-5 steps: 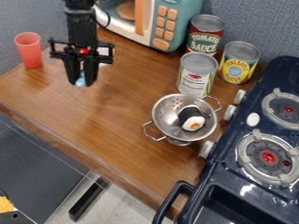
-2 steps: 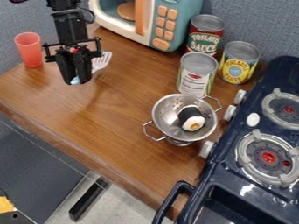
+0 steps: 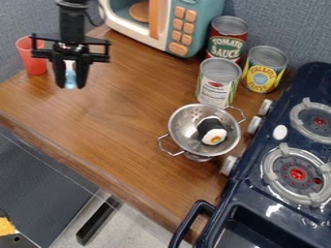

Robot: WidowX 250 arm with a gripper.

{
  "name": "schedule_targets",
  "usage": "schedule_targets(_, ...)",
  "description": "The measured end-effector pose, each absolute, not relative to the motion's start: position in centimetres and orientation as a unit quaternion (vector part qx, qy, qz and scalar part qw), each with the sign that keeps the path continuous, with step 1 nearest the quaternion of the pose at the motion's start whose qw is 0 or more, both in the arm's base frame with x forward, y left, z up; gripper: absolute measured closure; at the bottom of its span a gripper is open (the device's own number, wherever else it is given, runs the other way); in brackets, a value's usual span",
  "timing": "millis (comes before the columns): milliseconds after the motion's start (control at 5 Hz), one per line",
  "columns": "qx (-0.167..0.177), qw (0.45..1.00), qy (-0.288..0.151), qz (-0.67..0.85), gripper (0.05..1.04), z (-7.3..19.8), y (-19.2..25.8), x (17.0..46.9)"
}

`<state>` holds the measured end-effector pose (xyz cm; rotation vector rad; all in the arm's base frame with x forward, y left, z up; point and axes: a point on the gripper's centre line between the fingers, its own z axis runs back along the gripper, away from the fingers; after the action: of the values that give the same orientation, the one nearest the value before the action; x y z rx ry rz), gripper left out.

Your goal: Move the spatula to the left side of the table

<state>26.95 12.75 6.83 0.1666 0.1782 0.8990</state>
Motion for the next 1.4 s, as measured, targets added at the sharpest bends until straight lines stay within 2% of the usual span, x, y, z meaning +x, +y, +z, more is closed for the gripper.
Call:
schedule_targets(200, 0.176, 0.846, 0.060, 0.500, 0.765, 7.0, 12.3, 26.5)
schedule_targets(400, 0.153, 0.874, 0.070, 0.457, 0.765, 7.0, 11.9, 26.8)
schedule_targets(600, 0.081, 0.931, 0.097, 0.342, 0.765, 5.9, 12.5, 27.4)
schedule_targets(800, 0.037, 0.968, 0.095, 0.229, 0.765, 5.3, 12.4, 28.1)
schedule_targets(1000, 0.047, 0.981, 0.111, 0.153, 0.765, 4.1, 12.5, 28.3)
schedule_targets(1200, 0.081, 0.981, 0.131, 0.120, 0.765, 2.9, 12.2, 28.9)
schedule_targets(1400, 0.102, 0.985, 0.104, 0.087, 0.765, 1.8, 12.9, 29.1)
